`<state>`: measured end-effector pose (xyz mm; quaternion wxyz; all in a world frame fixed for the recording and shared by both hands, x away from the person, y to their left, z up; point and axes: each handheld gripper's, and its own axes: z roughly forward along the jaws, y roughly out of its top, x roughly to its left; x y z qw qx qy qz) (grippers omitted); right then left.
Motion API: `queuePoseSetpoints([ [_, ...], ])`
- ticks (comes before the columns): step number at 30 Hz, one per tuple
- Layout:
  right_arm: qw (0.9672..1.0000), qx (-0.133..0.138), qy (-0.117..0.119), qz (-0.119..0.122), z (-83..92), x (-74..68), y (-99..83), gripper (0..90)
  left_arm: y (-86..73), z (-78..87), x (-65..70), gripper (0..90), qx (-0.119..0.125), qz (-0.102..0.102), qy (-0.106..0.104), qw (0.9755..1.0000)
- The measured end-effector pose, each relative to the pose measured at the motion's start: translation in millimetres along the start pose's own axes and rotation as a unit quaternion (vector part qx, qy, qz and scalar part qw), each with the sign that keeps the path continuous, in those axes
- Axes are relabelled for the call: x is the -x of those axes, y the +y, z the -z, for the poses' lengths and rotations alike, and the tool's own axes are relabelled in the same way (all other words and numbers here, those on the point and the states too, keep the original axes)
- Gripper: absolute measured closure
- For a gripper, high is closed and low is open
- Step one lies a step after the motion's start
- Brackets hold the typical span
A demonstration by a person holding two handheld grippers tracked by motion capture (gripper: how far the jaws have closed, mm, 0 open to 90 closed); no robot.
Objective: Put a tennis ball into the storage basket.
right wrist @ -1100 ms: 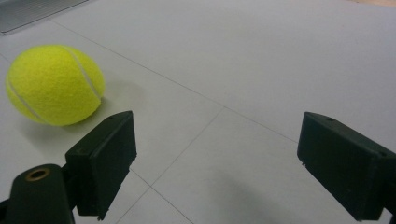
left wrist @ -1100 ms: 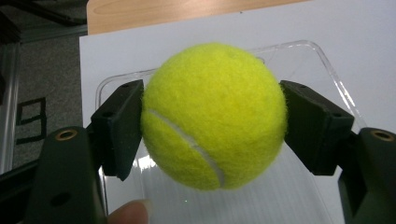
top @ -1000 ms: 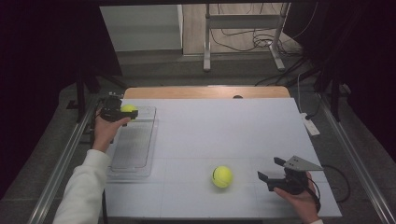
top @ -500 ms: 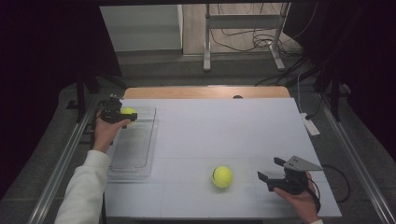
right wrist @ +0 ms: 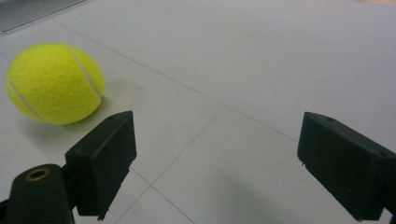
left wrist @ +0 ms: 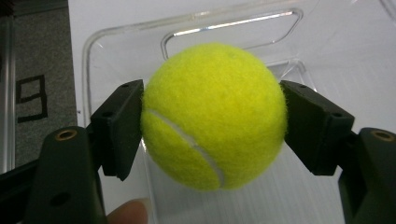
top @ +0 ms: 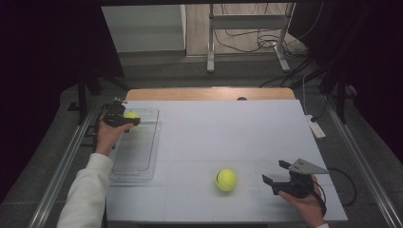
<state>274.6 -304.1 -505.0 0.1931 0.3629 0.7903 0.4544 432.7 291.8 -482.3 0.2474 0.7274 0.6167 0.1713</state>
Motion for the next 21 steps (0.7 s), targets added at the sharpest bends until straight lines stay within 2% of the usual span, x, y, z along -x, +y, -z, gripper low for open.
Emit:
queuePoseSetpoints([
  [15,1.0,-0.002,-0.001,-0.001,-0.5,0.3,-0.3,12.0,-2.3,-9.7,1.2,27.2,-0.018,-0.008,0.012,0.9997],
  [17,1.0,-0.002,0.0,-0.002,-0.3,0.3,-0.4,12.0,-2.7,-11.8,2.3,27.1,-0.023,-0.017,0.018,0.9994],
  [21,1.0,-0.003,0.0,-0.002,-0.4,0.4,-0.6,12.0,-2.7,-15.7,5.4,27.0,-0.027,-0.021,0.022,0.9992],
])
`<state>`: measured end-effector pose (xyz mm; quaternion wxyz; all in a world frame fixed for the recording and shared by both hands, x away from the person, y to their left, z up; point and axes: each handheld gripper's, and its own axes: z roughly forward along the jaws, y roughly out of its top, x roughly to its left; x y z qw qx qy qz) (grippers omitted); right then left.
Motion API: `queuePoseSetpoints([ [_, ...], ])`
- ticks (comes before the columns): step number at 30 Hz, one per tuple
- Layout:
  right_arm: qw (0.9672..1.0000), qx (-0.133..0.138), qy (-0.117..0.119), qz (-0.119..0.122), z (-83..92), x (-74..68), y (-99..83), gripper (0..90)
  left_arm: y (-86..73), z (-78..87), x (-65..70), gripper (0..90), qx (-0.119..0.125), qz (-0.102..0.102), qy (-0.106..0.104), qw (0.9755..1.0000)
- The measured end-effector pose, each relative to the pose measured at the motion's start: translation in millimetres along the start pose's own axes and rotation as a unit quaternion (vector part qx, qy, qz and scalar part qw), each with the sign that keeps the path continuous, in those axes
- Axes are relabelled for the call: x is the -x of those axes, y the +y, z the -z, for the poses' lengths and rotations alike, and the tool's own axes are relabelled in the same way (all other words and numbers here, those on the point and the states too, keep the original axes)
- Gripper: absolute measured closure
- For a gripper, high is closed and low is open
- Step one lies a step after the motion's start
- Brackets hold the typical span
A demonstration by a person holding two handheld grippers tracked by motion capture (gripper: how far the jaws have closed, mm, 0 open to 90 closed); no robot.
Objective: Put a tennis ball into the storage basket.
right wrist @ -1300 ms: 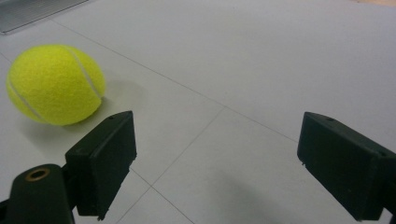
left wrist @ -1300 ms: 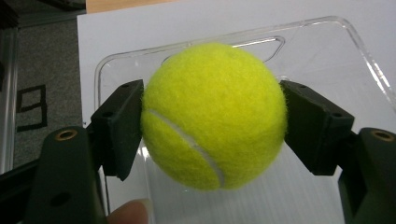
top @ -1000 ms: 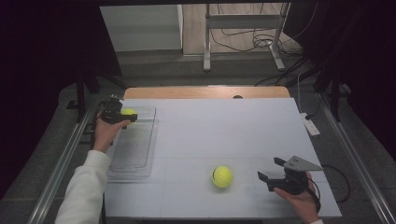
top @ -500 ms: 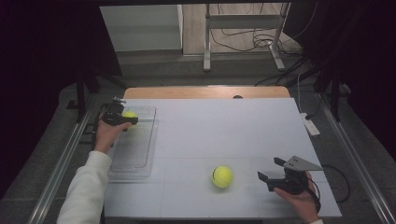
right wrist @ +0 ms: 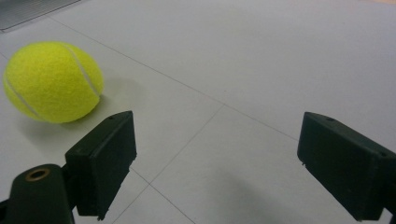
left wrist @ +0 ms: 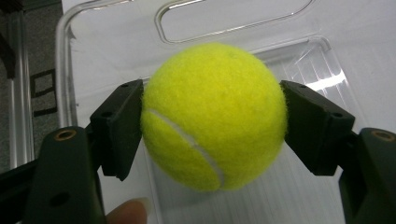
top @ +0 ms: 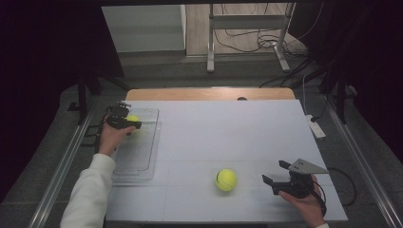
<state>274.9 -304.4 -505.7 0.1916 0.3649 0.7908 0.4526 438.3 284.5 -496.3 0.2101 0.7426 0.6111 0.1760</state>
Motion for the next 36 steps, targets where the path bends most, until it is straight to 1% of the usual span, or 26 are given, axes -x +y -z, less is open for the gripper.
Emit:
queuePoseSetpoints([
  [4,1.0,0.0,0.0,0.0,0.0,0.0,0.0,12.0,0.3,-2.5,1.0,26.9,-0.004,-0.002,0.003,1.0],
  [7,1.0,-0.001,0.0,-0.001,0.1,0.2,-0.1,12.0,0.3,-4.1,1.9,26.9,-0.007,-0.004,0.012,0.9999],
  [10,1.0,0.0,0.0,0.0,0.1,0.0,-0.1,12.0,0.1,-5.6,5.3,26.8,-0.01,-0.017,0.027,0.9994],
  [18,1.0,-0.001,0.001,0.0,0.0,0.2,-0.2,12.0,0.6,-6.6,5.1,26.2,-0.007,-0.011,0.023,0.9997],
  [22,1.0,-0.001,0.001,0.0,0.2,0.0,-0.2,12.0,1.0,-2.0,4.8,20.8,0.008,-0.004,0.017,0.9998],
  [23,1.0,-0.001,0.001,0.0,0.2,-0.1,-0.2,12.0,1.1,-0.5,5.1,20.3,0.012,-0.005,0.018,0.9998],
  [26,1.0,0.0,0.001,0.0,0.1,-0.1,-0.1,12.0,1.0,4.4,5.3,17.5,0.022,-0.005,0.01,0.9997],
  [29,1.0,0.0,0.0,0.001,0.2,-0.2,0.0,12.0,0.6,8.2,4.3,15.9,0.029,-0.004,0.005,0.9996],
  [31,1.0,0.0,0.0,0.001,0.2,-0.2,0.0,12.0,-1.3,13.2,3.4,15.7,0.042,0.004,-0.006,0.9991],
  [34,1.0,0.0,0.0,0.001,0.2,-0.2,0.0,12.0,-2.8,16.8,2.5,15.5,0.049,0.002,-0.009,0.9988],
  [36,1.0,0.0,0.001,0.0,0.1,0.0,0.1,12.0,-4.6,20.5,3.2,15.3,0.061,0.004,-0.017,0.998],
])
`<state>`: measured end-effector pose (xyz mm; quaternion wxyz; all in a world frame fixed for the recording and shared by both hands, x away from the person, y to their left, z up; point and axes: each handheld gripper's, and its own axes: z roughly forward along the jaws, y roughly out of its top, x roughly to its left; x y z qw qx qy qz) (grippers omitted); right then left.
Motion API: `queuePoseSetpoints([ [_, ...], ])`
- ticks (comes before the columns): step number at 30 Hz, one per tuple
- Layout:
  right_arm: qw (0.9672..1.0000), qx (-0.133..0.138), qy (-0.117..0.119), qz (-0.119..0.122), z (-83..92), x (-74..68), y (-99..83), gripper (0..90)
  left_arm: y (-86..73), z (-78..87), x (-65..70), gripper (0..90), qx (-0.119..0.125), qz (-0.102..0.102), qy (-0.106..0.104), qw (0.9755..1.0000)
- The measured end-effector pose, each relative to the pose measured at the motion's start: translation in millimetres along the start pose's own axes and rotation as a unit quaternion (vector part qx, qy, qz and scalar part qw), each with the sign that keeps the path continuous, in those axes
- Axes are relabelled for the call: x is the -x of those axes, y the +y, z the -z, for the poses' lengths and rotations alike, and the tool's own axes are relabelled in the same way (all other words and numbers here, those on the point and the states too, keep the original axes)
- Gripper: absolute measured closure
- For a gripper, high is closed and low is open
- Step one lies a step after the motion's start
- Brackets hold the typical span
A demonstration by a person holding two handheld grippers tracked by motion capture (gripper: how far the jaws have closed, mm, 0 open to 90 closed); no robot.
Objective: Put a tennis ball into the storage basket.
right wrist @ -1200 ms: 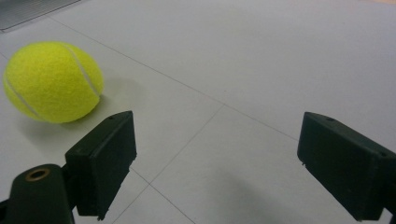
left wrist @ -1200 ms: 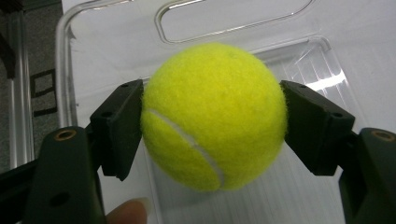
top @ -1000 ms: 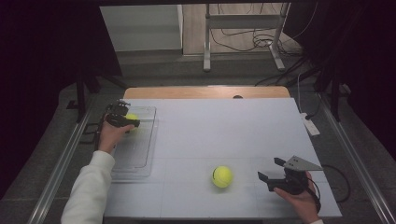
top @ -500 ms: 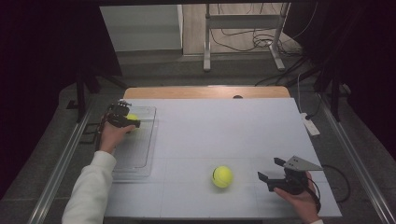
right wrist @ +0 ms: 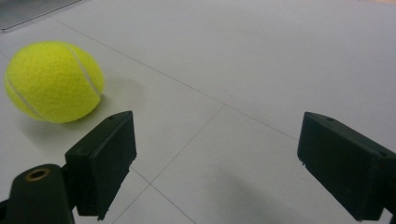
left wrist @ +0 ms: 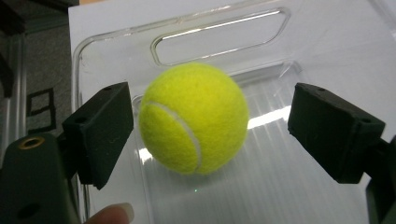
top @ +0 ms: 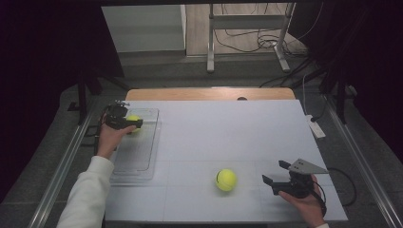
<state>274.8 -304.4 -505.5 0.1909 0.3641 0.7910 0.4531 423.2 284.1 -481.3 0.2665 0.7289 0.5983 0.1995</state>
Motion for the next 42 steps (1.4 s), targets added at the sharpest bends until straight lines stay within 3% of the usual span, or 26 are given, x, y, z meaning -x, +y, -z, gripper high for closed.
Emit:
queuePoseSetpoints([
  [8,1.0,-0.001,-0.001,0.0,-0.7,0.5,0.3,12.0,-3.7,13.5,2.7,15.3,0.03,0.006,-0.029,0.9991],
  [21,1.0,0.002,0.002,-0.007,-1.4,0.7,1.5,11.9,-10.8,35.3,16.6,15.7,0.063,-0.014,-0.059,0.9962],
  [25,1.0,0.004,0.001,-0.006,-0.6,0.4,1.6,12.0,-12.4,43.0,22.3,15.8,0.076,-0.02,-0.077,0.9939],
  [35,1.0,0.003,-0.001,-0.006,1.7,1.5,-0.2,11.9,-16.6,56.7,38.5,16.0,0.081,-0.046,-0.116,0.9888],
  [37,1.0,0.005,-0.001,-0.006,2.2,1.7,-0.3,11.9,-17.3,60.6,43.9,16.0,0.082,-0.054,-0.129,0.9868],
  [42,1.0,0.004,-0.001,-0.005,2.4,2.0,-0.4,11.9,-18.8,66.5,53.2,16.2,0.088,-0.065,-0.141,0.984],
])
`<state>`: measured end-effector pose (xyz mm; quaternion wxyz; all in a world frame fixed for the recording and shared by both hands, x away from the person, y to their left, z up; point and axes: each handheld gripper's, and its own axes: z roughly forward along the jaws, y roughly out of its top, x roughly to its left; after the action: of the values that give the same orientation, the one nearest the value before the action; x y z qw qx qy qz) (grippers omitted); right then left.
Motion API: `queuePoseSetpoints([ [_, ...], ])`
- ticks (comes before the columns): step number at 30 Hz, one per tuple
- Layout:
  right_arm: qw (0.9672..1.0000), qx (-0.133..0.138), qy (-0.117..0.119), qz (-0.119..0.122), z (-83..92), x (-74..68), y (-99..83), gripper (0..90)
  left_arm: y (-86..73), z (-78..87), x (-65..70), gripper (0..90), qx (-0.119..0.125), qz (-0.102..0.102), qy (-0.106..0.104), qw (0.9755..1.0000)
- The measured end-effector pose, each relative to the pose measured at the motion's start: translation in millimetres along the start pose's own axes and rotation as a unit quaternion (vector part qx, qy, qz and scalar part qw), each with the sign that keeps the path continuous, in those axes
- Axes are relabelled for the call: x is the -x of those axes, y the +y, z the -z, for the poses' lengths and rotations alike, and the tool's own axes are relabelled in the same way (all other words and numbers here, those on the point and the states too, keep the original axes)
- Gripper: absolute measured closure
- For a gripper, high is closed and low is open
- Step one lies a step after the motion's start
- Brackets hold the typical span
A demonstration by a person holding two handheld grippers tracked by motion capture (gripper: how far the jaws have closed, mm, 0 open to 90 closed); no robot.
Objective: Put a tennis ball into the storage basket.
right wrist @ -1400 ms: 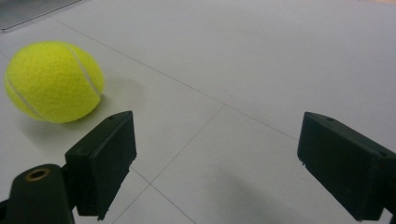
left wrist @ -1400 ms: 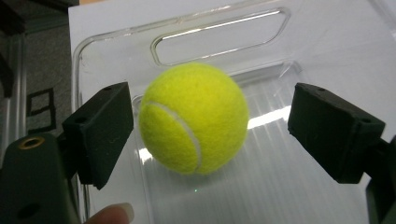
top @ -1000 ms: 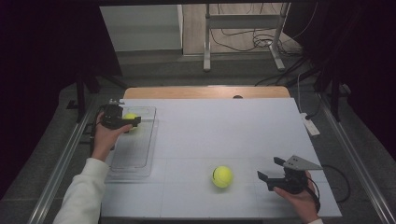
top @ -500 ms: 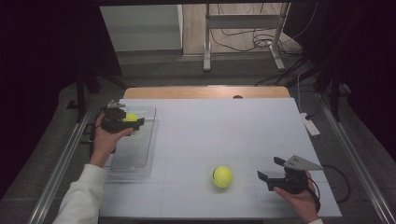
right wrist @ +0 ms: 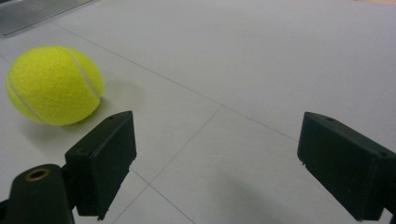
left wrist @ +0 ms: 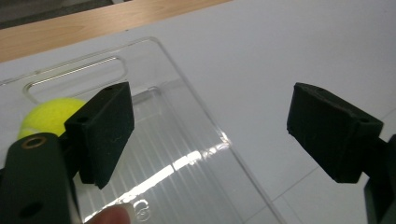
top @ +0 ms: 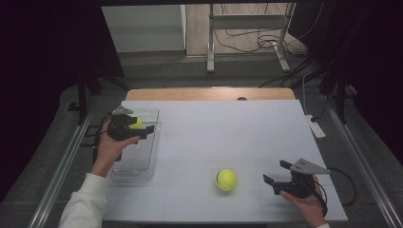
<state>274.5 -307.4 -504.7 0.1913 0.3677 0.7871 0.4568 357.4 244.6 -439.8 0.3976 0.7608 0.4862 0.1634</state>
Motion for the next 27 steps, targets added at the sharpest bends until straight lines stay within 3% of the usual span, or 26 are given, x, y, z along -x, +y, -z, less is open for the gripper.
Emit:
queuePoseSetpoints([
  [5,1.0,0.0,0.001,-0.001,-0.4,-0.5,-0.2,11.9,0.0,1.4,10.7,16.3,0.001,-0.013,-0.014,0.9998],
  [27,1.0,0.001,-0.002,0.004,1.2,-1.7,0.0,12.1,-6.2,2.2,28.3,16.8,0.005,-0.023,-0.04,0.9989],
])
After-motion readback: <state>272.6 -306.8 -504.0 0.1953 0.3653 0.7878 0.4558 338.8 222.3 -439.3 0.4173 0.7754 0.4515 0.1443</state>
